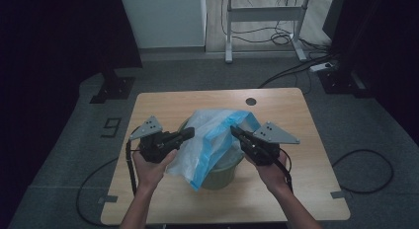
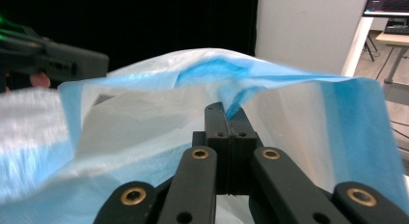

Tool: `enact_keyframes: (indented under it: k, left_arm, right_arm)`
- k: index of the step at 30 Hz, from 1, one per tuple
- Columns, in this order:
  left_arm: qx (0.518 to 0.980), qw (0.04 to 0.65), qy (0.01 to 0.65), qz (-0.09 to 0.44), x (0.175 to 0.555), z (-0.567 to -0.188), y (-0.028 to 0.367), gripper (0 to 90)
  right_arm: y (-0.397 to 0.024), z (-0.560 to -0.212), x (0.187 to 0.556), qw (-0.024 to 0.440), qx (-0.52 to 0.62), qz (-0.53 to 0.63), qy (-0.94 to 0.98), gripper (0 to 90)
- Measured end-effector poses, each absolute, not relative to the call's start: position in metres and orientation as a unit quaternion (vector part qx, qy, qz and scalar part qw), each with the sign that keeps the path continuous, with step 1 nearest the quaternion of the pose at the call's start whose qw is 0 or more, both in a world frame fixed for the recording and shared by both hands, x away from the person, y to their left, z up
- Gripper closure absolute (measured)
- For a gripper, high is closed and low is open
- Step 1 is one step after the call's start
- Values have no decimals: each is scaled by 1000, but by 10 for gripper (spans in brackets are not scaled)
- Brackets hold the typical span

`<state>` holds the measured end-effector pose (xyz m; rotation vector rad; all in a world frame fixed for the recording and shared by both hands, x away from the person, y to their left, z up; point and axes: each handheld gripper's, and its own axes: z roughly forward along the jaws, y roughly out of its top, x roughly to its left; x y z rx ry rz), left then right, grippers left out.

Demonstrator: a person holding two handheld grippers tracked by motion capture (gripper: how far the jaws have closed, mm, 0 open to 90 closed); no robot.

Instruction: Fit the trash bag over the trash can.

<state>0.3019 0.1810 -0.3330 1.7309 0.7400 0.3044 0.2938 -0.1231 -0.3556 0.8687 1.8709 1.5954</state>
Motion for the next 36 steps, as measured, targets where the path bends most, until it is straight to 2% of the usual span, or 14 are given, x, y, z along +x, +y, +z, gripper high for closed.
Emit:
enact_keyframes:
  k: [6,12,14,19,22,25,27,30,32,36]
  left_arm:
    - [729,588,322,139,303,-334,185,900]
    - [744,585,301,121,300,-335,179,889]
    - [750,581,295,114,300,-334,175,796]
    - [762,567,288,122,295,-332,164,473]
    - [777,549,285,118,295,-332,157,363]
    - [788,527,293,124,298,-336,153,396]
    - [790,521,297,128,299,-338,152,516]
    - [795,516,296,118,303,-342,152,752]
    - [794,515,299,123,304,-344,153,863]
    - [764,540,317,156,308,-344,162,898]
  right_arm:
    - [-133,-359,291,266,323,591,690,891]
    - [-138,-361,288,266,320,593,689,890]
    - [-137,-362,288,267,317,594,690,891]
    - [-134,-360,286,268,310,596,691,891]
    - [-133,-358,286,270,307,597,690,891]
    - [-131,-356,285,270,305,599,689,891]
    - [-131,-355,284,271,302,601,689,890]
    - [-130,-354,282,272,301,601,689,891]
    - [-131,-354,282,273,301,601,689,891]
    - [-135,-355,284,275,306,598,688,891]
